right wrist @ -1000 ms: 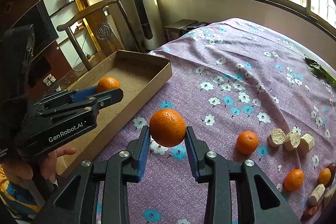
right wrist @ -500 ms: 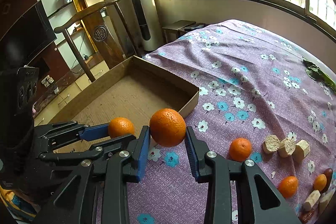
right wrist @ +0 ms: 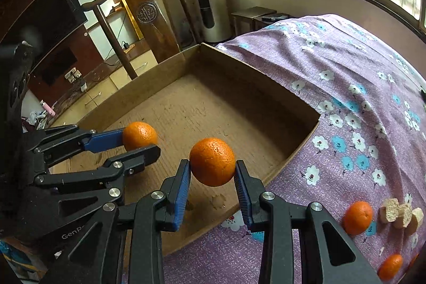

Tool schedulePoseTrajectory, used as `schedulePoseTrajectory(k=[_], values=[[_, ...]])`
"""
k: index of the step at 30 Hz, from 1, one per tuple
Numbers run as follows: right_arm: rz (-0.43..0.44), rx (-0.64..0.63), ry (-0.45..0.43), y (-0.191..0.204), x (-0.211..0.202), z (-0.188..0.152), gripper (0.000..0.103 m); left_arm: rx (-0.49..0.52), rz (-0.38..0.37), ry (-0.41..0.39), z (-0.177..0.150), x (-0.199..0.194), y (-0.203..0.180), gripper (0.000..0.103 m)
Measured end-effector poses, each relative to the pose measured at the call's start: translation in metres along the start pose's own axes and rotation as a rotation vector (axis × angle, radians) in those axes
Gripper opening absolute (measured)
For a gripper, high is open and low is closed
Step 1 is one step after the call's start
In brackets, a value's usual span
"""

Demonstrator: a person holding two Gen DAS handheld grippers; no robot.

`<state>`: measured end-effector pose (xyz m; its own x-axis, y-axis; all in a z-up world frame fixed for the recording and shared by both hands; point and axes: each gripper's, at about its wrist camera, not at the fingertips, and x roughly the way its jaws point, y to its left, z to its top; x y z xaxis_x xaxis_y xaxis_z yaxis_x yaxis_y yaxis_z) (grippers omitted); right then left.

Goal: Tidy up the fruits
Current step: 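Carry both held oranges into the cardboard tray and open both grippers, then move both open grippers back over the remaining fruit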

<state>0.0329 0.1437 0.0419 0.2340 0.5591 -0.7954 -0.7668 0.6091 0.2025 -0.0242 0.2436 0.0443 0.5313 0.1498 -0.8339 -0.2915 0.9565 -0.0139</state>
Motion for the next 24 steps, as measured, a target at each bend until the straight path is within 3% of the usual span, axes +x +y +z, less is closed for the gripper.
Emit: schedulePoseTrajectory(k=[7, 9, 14, 16, 17, 24], values=[[-0.007, -0.014, 0.020, 0.006, 0.011, -0.002, 0.038, -0.019, 0.029, 0.015, 0.001, 0.005, 0.005, 0.035], [-0.019, -0.025, 0.023, 0.008, 0.012, -0.002, 0.038, -0.031, 0.052, 0.016, 0.000, 0.006, 0.007, 0.042], [-0.014, 0.003, 0.004, 0.003, 0.001, -0.005, 0.040, -0.078, 0.066, -0.001, 0.000, 0.001, 0.017, 0.074], [-0.011, 0.013, -0.023, 0.002, -0.009, -0.008, 0.054, -0.092, 0.057, -0.016, 0.000, -0.003, 0.019, 0.079], [-0.007, 0.018, -0.039, 0.002, -0.015, -0.010, 0.055, -0.089, 0.064, -0.026, 0.000, -0.006, 0.017, 0.081], [-0.030, 0.063, -0.131, -0.006, -0.063, -0.031, 0.055, -0.049, 0.054, -0.102, -0.003, -0.029, -0.002, 0.081]])
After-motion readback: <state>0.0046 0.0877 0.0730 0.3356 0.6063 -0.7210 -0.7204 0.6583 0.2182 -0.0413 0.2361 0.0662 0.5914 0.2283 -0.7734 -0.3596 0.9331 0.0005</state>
